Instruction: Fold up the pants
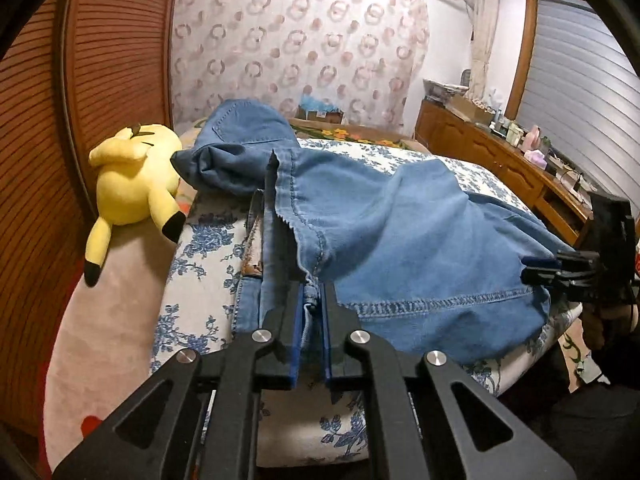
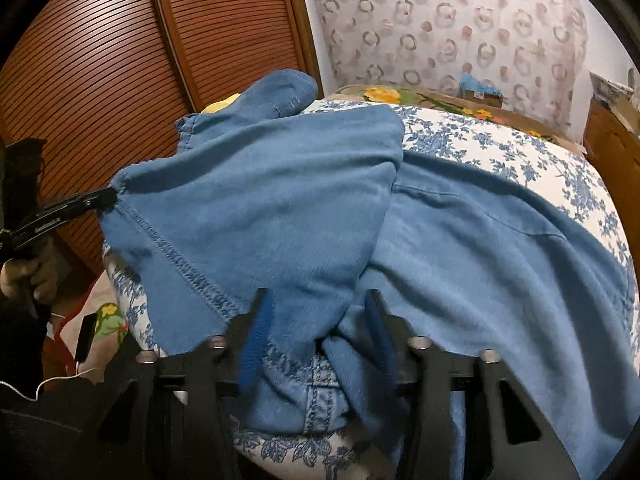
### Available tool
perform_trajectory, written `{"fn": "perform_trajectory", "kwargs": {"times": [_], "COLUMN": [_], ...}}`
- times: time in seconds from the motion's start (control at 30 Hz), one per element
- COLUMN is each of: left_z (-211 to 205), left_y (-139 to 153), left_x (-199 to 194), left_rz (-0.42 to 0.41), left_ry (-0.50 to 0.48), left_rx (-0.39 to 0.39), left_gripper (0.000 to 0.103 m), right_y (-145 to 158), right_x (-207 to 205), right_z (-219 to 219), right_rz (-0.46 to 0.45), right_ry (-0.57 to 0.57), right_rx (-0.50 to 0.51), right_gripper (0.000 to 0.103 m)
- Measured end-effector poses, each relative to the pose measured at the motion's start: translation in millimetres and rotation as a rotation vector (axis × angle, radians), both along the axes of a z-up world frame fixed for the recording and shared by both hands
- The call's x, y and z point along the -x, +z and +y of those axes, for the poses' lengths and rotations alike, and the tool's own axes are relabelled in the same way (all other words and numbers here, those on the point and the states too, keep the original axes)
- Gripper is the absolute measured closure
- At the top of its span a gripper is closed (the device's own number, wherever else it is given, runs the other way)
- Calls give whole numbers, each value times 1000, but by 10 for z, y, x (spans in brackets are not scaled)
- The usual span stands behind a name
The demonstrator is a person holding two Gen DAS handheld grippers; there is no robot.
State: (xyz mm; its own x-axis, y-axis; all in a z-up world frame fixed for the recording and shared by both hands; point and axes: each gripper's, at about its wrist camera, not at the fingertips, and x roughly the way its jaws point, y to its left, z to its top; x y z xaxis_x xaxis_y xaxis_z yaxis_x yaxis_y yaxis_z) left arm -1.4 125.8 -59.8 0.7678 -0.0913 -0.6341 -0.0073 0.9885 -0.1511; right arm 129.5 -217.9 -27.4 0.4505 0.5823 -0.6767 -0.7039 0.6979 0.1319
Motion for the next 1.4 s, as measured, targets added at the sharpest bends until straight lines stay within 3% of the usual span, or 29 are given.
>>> {"fn": "perform_trajectory", "kwargs": {"times": [0.1,0.13,0.2,0.63,0.83,0.93,1.0,1.1,1.23,1.27,1.3,1.4], "left_z": [-3,-9,-13,-65,2,58,95,117,144,150,157,141], "left_y": [10,22,47,173,123,130,143,131,100,97,92,151], "left_x": [-33,-36,-42,-256,-534,-735,-879,-1074,-1308,-1348,-1366,-1360], "left_rz": [2,1,-9,-40,-26,-15,-6,17,49,54,61,42], "left_ry": [7,10,15,14,15,12,10,-8,-12,-21,-28,-38], "left_rx": [-5,-8,-15,-52,-82,-97,-106,-121,-145,-142,-138,-161], "left_gripper": [72,62,55,55,55,55,55,55,60,65,81,94], "right_y": [-7,-8,-17,-44,-18,9,-3,-32,-77,-79,-81,-91], "right_x": [9,25,59,171,200,144,99,60,46,44,39,15], "right_z": [-16,-39,-96,-293,-305,-363,-365,-362,-325,-323,-321,-353], "right_rz": [-2,-5,-2,13,-1,-11,-22,-22,-23,-21,-18,-18], "right_ry": [22,27,27,14,-25,-72,-106,-123,-134,-134,-131,-131], "right_rx": [0,1,-6,-25,-30,-42,-22,-33,-23,-25,-26,-31], "right_gripper": [94,95,99,101,101,92,75,70,67,67,67,67]}}
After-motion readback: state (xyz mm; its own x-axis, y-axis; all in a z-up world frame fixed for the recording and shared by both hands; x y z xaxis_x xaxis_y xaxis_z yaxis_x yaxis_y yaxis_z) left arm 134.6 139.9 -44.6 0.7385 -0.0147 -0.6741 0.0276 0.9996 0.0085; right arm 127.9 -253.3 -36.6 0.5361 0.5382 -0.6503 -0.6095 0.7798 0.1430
